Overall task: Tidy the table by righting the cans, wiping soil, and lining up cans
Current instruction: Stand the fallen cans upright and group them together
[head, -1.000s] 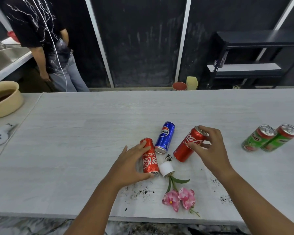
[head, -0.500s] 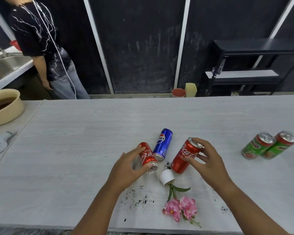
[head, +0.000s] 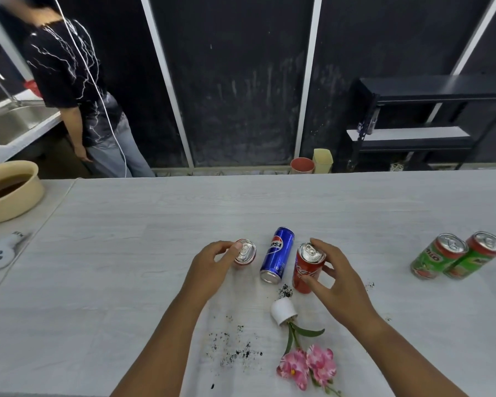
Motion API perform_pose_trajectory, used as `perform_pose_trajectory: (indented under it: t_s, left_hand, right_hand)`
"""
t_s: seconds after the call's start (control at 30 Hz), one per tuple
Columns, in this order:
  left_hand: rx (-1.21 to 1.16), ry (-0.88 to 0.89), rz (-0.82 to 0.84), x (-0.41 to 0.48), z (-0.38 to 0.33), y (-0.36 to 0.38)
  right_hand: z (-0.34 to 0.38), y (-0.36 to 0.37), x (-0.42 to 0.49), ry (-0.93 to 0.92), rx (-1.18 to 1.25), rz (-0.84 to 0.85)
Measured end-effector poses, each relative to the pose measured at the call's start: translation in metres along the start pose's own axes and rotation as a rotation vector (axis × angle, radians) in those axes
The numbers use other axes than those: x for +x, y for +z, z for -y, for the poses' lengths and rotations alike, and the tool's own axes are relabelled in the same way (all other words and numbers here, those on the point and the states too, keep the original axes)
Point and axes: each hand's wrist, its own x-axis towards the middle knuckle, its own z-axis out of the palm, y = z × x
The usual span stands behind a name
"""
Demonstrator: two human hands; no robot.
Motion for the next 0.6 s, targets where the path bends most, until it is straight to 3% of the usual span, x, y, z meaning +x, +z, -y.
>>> perform_pose_trajectory:
  t_s: [0.2, 0.6]
  left_hand:
    - [-0.019, -0.004, 0.065, 0.003, -0.004, 0.0]
    - [-0.044, 0.144, -0.037, 0.017, -0.002, 0.013]
  right_hand:
    - [-0.002, 0.002, 0.0, 0.062, 0.029, -0.019]
    - [-0.003, 0.006, -0.002, 0.09, 0.064, -0.023]
